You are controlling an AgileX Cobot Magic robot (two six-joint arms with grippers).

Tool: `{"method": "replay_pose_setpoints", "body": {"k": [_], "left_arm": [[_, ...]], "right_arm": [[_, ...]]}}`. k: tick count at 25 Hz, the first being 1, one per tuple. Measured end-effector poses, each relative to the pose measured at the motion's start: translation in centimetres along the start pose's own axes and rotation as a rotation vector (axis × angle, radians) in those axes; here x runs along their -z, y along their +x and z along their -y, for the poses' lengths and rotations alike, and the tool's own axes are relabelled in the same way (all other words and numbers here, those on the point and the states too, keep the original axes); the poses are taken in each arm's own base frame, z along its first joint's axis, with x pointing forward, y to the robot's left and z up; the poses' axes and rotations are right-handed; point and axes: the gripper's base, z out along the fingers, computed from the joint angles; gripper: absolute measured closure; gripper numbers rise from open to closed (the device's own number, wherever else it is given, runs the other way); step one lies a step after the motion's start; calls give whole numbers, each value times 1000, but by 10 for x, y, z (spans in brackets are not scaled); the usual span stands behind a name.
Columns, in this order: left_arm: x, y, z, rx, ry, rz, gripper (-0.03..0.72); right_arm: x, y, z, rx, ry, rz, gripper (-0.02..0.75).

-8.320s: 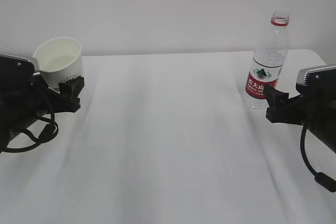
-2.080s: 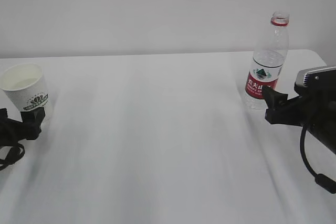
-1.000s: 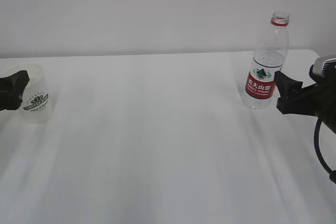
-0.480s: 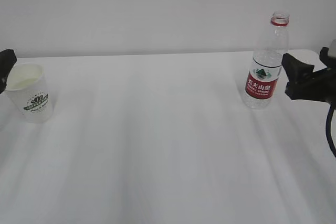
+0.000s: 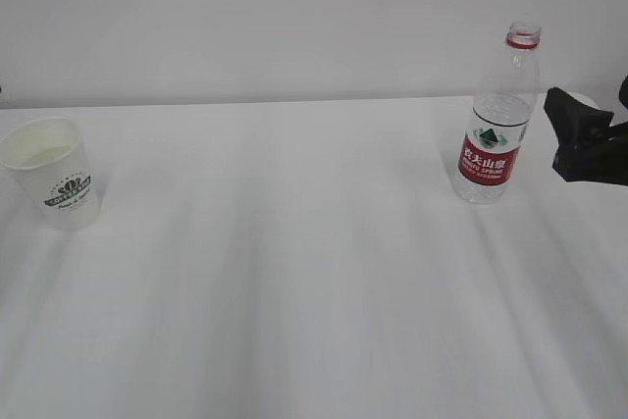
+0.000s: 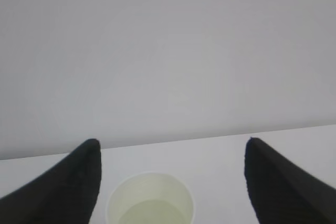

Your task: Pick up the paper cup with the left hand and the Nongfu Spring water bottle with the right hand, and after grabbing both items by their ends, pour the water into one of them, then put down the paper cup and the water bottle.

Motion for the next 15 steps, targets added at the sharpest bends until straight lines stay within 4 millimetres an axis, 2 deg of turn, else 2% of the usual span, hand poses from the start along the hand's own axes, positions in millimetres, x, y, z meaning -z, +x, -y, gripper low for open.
{"method": "replay_pose_setpoints", "body": {"k": [7,15], "left_arm": [[15,-13,1,-14,2,0,91],[32,-29,2,-24,2,42,95]], "right_arm": [[14,-5,1,-2,2,6,145],[26,-20,2,-1,3,25,145]]}}
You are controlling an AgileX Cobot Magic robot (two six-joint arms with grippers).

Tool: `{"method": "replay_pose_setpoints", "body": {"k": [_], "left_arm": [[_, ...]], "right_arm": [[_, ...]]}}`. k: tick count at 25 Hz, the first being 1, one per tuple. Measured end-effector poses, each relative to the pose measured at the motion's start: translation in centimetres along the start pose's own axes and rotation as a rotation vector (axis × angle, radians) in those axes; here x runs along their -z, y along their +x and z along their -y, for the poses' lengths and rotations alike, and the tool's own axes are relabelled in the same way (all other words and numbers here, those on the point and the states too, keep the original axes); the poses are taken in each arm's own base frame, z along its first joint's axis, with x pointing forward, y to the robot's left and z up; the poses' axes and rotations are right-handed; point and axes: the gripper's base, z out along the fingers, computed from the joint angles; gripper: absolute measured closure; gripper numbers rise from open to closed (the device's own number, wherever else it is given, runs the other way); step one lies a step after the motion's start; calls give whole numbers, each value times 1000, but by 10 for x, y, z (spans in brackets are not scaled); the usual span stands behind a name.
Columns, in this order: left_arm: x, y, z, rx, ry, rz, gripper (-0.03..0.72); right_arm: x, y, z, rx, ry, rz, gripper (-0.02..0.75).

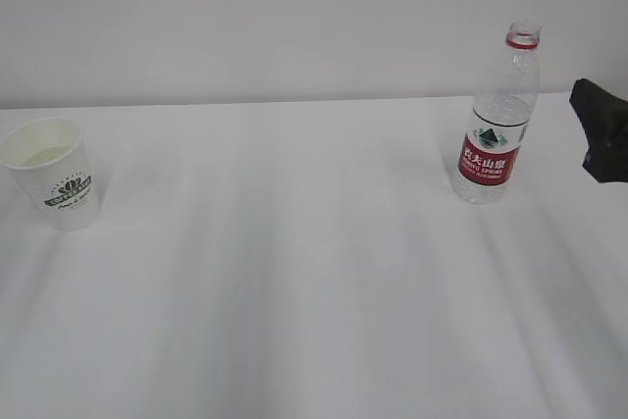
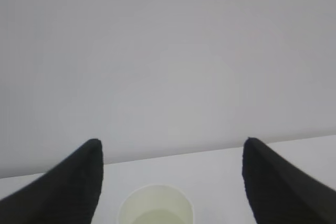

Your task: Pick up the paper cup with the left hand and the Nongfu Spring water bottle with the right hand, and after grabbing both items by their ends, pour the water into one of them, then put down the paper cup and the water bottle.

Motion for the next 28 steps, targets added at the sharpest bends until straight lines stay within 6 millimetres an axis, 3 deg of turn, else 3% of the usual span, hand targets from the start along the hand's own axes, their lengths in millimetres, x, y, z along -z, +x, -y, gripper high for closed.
{"method": "replay_pose_setpoints", "body": {"k": [17,28], "left_arm": [[34,-21,1,-18,-7,39,97],[56,-27,1,-39,-16,17,99]], "right_arm": [[25,-23,2,59,-6,-20,146],[54,-42,5,77,-9,-15,146]]}}
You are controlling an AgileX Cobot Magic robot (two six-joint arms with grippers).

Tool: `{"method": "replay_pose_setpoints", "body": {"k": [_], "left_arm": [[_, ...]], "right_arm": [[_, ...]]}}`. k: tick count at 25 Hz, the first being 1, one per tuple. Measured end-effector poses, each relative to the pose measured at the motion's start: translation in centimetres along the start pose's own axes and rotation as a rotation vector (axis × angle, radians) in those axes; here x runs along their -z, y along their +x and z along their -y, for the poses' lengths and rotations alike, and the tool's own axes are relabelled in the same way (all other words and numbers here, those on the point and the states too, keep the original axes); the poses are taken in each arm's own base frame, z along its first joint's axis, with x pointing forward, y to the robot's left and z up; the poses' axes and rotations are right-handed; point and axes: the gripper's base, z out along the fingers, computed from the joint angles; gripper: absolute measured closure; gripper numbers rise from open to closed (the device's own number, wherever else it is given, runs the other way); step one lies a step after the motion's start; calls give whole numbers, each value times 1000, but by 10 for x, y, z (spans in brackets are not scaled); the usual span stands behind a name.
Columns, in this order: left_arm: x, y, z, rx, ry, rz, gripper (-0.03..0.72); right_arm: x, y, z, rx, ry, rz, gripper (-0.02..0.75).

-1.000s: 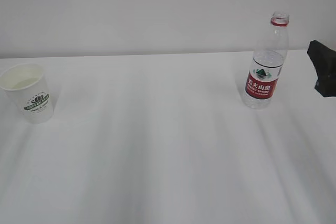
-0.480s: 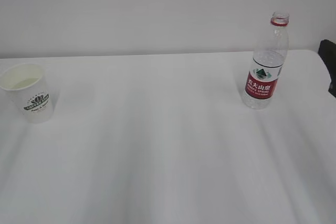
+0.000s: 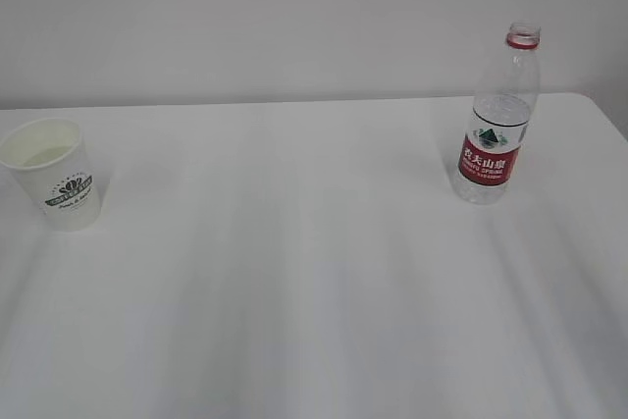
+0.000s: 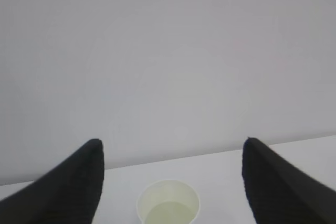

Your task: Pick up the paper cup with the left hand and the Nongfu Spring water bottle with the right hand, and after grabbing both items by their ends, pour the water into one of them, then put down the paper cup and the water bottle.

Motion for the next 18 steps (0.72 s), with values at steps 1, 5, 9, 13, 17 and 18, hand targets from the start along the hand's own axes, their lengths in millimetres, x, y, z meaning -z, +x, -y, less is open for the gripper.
{"method": "replay_pose_setpoints", "body": {"k": [1,5,9,13,17,18], "left_arm": [[1,0,0,0,-1,-6,98],[4,2,0,-2,-5,-38,98],[11,2,-1,-3,-10,-51,99],[22,-2,-1,-4,-16,-38,99],[34,-6,-1,-4,-21,-8,98],[37,-6,-1,-4,-23,-8,98]], "right_arm": [[3,-1,0,1,-1,-4,146],[17,-7,1,3,-5,-11,146],[31,-11,2,6,-7,-12,145],[43,-15,2,8,-8,-9,145],[55,-16,3,8,-11,-15,145],[57,-16,3,8,-12,-22,146]]}}
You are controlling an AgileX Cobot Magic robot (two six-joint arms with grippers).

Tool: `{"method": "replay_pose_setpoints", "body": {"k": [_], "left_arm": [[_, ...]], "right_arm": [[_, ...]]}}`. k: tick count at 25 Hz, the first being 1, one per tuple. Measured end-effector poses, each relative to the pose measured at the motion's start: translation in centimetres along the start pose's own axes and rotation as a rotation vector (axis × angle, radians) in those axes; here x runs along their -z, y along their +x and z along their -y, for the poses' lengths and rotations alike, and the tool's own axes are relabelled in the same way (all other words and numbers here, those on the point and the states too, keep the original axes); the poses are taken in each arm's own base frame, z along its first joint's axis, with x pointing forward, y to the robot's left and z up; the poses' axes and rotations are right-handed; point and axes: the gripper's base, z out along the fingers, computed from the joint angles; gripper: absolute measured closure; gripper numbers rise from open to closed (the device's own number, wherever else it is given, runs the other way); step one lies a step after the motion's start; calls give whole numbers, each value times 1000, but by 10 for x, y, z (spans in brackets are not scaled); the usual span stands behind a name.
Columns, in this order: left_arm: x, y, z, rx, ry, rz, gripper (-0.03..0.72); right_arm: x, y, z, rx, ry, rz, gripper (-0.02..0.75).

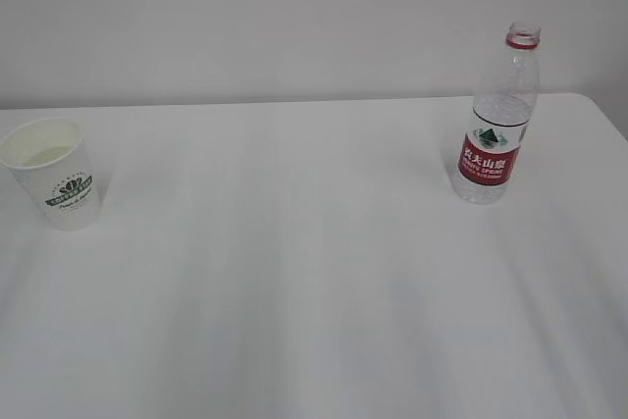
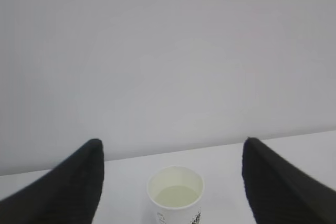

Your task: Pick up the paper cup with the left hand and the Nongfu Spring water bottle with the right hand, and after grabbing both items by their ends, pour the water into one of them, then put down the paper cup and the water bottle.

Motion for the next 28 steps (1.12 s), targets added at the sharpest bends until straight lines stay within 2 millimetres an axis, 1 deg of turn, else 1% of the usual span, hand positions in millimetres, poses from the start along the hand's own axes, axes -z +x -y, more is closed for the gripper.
{"method": "replay_pose_setpoints", "body": {"k": [6,12,14,22,28], "left_arm": [[18,-3,-1,1,-11,11,98],[31,-24,-3,3,-23,13,100],[33,-28,-3,6,-27,-6,100],[40,-32,-4,45,-27,-133,100],[52,-46,-5,58,-30,-208,113]], "right_arm": [[12,3,-1,0,-7,-26,146],[21,2,-1,0,-8,-24,145],[24,2,-1,0,-8,-22,145],[38,4,-1,0,-11,-26,146],[51,7,-2,1,-14,-36,146]]}}
